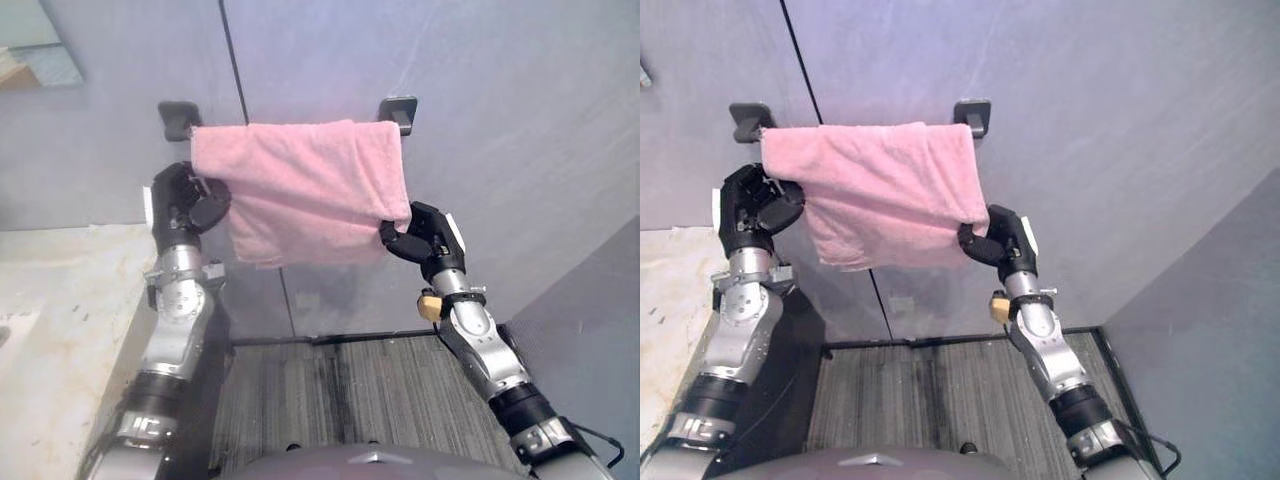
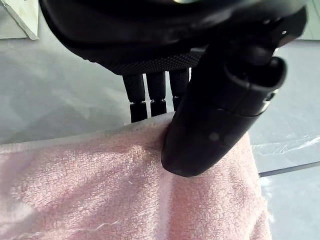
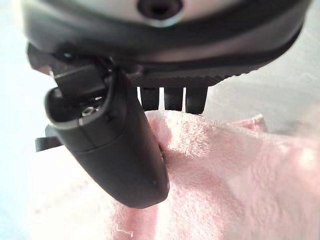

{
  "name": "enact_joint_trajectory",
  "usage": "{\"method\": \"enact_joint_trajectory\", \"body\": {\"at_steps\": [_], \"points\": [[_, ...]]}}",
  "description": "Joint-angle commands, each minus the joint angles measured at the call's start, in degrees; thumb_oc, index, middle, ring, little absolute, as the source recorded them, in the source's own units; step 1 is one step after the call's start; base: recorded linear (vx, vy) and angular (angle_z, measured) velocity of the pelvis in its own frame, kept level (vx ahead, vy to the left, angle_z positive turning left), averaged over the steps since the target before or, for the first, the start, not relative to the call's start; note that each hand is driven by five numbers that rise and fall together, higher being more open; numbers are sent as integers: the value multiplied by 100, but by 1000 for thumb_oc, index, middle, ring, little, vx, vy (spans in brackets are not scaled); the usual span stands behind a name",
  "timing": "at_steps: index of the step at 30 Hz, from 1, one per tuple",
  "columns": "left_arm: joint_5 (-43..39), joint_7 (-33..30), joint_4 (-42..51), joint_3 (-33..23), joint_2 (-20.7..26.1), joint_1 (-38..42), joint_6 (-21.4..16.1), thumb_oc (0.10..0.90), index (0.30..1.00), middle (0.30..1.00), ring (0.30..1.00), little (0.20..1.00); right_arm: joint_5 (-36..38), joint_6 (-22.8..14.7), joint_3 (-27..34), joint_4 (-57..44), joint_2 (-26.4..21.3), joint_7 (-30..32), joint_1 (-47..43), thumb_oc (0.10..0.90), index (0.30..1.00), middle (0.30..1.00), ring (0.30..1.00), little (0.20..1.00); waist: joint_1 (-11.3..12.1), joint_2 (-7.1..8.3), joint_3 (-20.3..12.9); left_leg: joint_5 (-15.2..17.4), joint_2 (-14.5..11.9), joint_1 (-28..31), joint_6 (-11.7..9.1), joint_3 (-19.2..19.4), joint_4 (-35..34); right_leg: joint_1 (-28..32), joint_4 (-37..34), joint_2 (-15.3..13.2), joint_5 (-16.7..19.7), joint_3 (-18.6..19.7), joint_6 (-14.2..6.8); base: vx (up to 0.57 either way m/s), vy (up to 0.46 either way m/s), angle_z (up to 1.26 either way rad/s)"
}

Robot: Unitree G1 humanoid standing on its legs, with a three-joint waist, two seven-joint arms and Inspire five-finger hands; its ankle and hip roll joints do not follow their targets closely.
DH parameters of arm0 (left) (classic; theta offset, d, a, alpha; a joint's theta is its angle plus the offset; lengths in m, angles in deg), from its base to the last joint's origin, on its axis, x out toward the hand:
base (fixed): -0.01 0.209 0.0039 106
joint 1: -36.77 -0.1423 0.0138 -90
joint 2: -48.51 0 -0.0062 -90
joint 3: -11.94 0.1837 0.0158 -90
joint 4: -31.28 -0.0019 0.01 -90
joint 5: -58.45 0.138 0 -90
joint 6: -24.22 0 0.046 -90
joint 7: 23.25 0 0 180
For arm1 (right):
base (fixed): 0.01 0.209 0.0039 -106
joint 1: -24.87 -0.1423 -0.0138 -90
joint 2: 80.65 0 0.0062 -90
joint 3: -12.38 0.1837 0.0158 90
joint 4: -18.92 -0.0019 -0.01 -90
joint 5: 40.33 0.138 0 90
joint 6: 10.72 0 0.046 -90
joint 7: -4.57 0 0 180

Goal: Organize the bathroom.

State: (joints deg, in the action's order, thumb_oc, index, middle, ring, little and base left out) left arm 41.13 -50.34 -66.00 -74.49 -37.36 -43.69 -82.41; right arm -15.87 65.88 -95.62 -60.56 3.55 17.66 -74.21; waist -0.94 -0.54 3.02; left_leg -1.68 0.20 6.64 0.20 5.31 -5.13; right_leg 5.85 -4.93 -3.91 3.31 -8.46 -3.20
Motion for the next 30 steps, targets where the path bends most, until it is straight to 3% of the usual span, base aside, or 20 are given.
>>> {"method": "enact_joint_trajectory", "body": {"at_steps": [1, 12, 15, 16, 18, 19, 23, 30], "points": [[316, -991, -223, -651, 421, 98, -686, 400, 300, 300, 300, 300, -136, -837, 712, -325, -19, 511, -259, 400, 300, 300, 300, 300, 137, 198, -353, 410, -15, 55, 9, -45, 13, 136, 120, -189, -338, -142, -223, 0, 0, 0], [445, -1077, -195, -693, 467, 48, -629, 400, 300, 300, 300, 300, -33, -900, 825, -271, -54, 616, -248, 400, 300, 300, 300, 300, 167, 230, -362, 401, -8, 37, 0, -44, 13, 148, 86, -197, -301, -209, -233, 0, 0, 0], [252, -794, -342, -586, 526, 148, -358, 400, 300, 300, 300, 300, -19, -827, 798, -239, -80, 599, -360, 400, 300, 300, 300, 300, 166, 223, -367, 406, -2, 35, 10, -47, 13, 136, 97, -198, -304, -218, -238, 0, 0, 0], [195, -707, -363, -570, 527, 149, -278, 416, 324, 324, 324, 324, -5, -813, 797, -234, -82, 586, -370, 510, 465, 465, 465, 465, 166, 222, -371, 405, -2, 33, 12, -45, 13, 133, 96, -198, -303, -215, -239, 0, 0, 0], [118, -623, -413, -527, 538, 125, -126, 682, 724, 724, 724, 724, 17, -810, 807, -203, -107, 576, -365, 800, 900, 900, 900, 900, 169, 220, -377, 404, -1, 31, 16, -39, 13, 133, 95, -197, -303, -212, -239, 0, 0, 0], [77, -550, -419, -522, 537, 119, -37, 800, 900, 900, 900, 900, 25, -822, 815, -192, -110, 570, -362, 800, 900, 900, 900, 900, 166, 218, -377, 404, -2, 33, 17, -33, 13, 132, 97, -197, -303, -208, -241, 0, 0, 0], [130, -407, -629, -397, 647, 184, 337, 800, 900, 900, 900, 900, -153, -843, 841, -150, -177, 536, -369, 800, 900, 900, 900, 900, 138, 199, -366, 397, -6, 43, 29, 4, 13, 116, 137, -196, -313, -188, -254, 0, 0, 0], [378, -450, -667, -510, 704, -188, 525, 800, 900, 900, 900, 900, -391, -981, 1058, -91, -239, 496, 185, 800, 900, 900, 900, 900, 121, 190, -331, 397, -7, 13, 54, 7, 13, 80, 159, -201, -310, -161, -276, -45, 6, 0]]}}
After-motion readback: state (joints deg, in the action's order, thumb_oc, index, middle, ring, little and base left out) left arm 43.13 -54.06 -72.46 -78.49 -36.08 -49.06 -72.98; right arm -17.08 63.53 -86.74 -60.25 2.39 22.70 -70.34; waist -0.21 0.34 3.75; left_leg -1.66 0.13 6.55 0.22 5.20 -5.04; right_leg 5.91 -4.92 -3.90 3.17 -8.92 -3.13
